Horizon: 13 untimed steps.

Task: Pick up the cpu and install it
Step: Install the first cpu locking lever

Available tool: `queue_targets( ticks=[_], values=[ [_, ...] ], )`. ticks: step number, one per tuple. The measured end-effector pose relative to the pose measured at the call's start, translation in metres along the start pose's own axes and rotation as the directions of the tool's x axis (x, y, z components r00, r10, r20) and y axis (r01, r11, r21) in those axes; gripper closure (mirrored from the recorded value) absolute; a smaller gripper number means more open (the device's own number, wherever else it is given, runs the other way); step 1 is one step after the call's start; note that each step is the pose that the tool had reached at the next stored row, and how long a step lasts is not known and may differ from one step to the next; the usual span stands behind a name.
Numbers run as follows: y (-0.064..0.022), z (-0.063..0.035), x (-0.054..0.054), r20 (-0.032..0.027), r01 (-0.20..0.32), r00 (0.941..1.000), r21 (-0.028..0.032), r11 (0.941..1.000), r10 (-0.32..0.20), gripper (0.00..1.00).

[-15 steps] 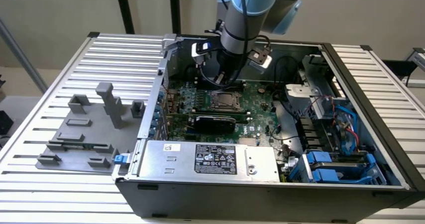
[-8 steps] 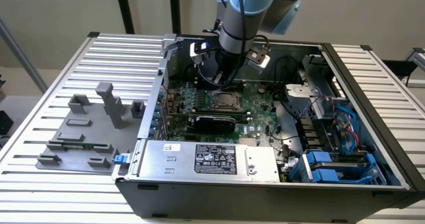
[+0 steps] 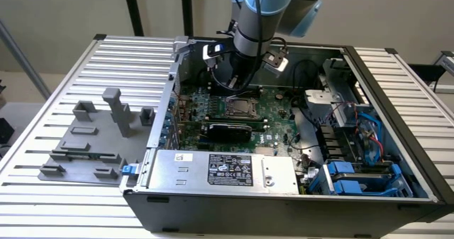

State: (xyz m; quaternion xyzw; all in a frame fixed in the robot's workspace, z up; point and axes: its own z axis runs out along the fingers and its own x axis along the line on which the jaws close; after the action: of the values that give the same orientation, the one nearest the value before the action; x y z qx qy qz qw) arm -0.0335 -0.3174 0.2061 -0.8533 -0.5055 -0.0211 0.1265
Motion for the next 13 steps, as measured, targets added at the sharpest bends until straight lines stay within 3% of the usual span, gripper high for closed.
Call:
queue_targets(
  ticks=[13],
  values=[
    [0.0036, -0.0011, -0.0006, 0.0003, 0.000, 1.0000, 0.0001, 1.0000, 0.000, 0.89]
  ],
)
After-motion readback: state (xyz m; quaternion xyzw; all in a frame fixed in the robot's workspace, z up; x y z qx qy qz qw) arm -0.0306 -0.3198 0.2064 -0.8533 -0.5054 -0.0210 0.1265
